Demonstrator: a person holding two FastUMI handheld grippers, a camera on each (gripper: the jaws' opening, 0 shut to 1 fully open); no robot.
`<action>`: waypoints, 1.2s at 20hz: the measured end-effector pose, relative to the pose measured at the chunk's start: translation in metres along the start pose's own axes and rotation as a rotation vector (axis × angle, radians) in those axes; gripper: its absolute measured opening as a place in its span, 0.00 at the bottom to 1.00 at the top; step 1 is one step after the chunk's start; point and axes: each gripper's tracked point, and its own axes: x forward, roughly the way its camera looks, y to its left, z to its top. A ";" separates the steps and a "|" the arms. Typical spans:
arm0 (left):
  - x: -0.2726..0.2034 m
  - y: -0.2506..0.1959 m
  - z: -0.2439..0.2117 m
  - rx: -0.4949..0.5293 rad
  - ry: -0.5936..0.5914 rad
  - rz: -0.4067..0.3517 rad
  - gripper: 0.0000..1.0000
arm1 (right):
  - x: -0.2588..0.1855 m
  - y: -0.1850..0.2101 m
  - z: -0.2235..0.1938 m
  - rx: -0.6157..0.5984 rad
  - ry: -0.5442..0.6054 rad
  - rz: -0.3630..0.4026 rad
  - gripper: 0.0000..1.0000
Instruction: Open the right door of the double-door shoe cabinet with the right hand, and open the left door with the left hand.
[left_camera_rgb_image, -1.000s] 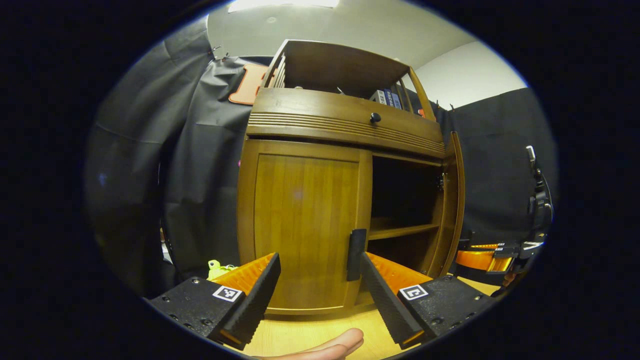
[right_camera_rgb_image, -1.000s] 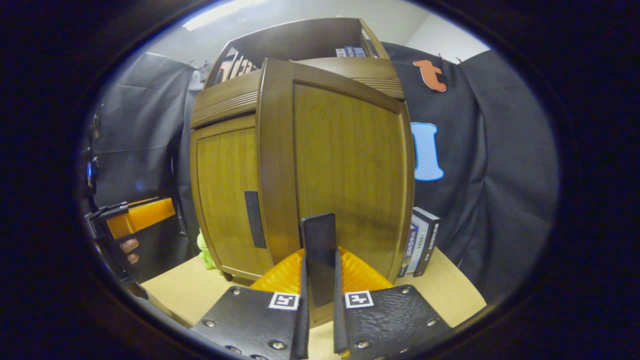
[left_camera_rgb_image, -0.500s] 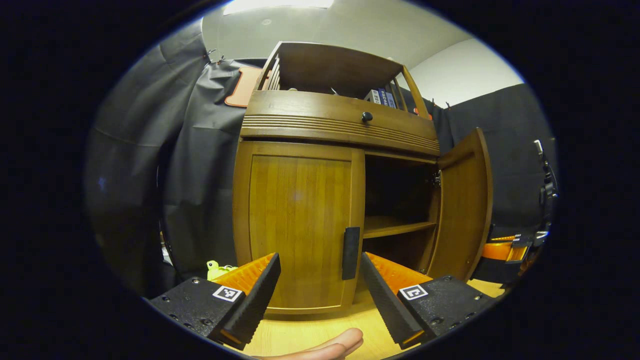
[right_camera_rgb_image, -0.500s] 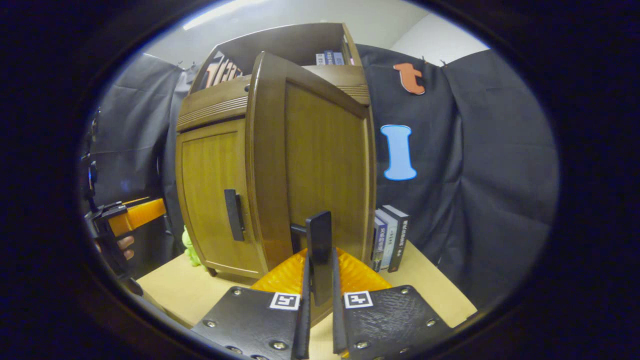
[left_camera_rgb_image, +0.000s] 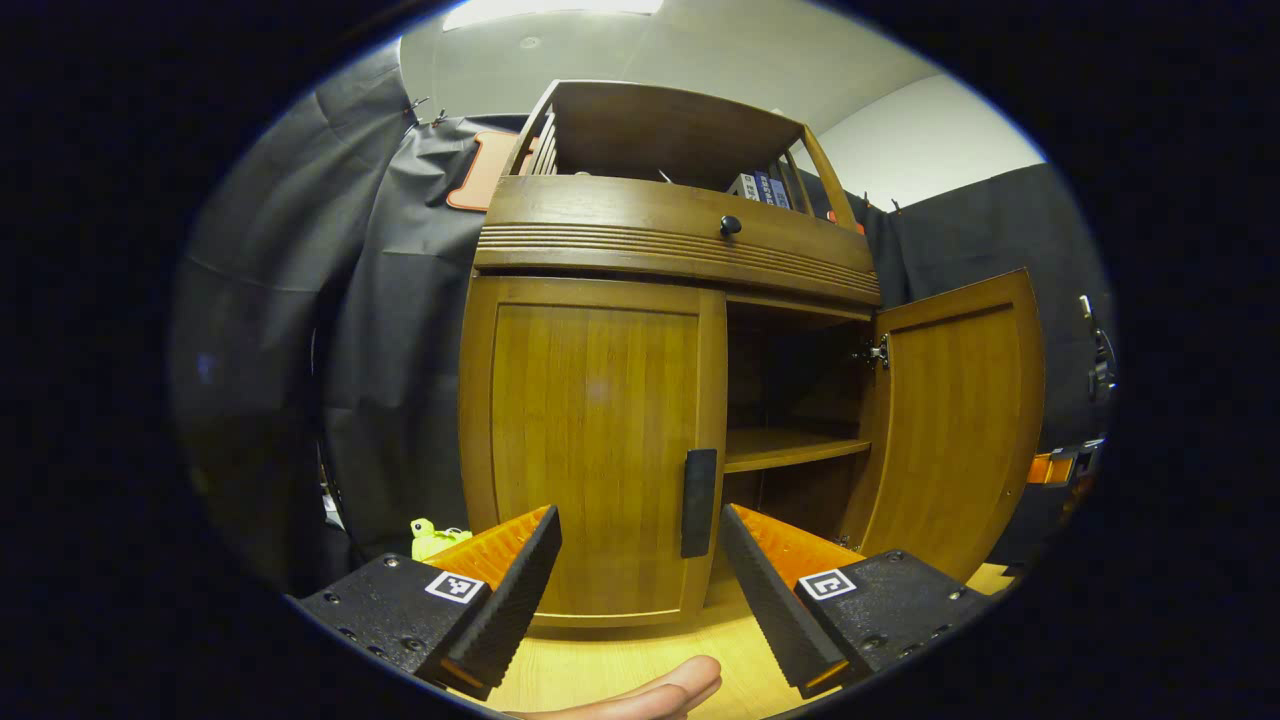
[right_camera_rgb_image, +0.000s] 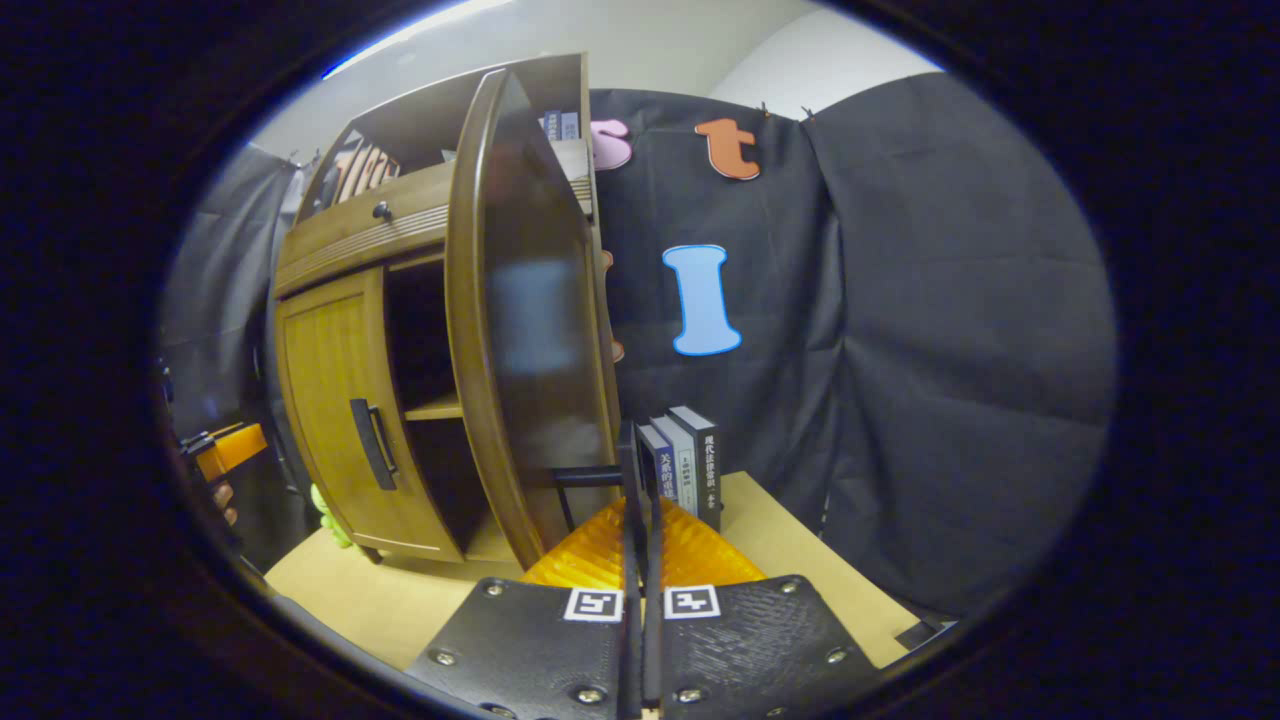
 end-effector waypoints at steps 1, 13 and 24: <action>0.002 -0.001 -0.001 0.003 0.003 0.002 0.98 | 0.001 -0.007 0.000 -0.015 -0.004 0.018 0.01; 0.023 -0.019 -0.008 0.031 -0.022 0.005 0.99 | 0.008 -0.028 0.004 -0.055 -0.040 0.091 0.01; 0.065 -0.026 -0.028 0.011 -0.020 0.010 0.99 | -0.068 -0.101 0.016 -0.044 -0.119 -0.167 1.00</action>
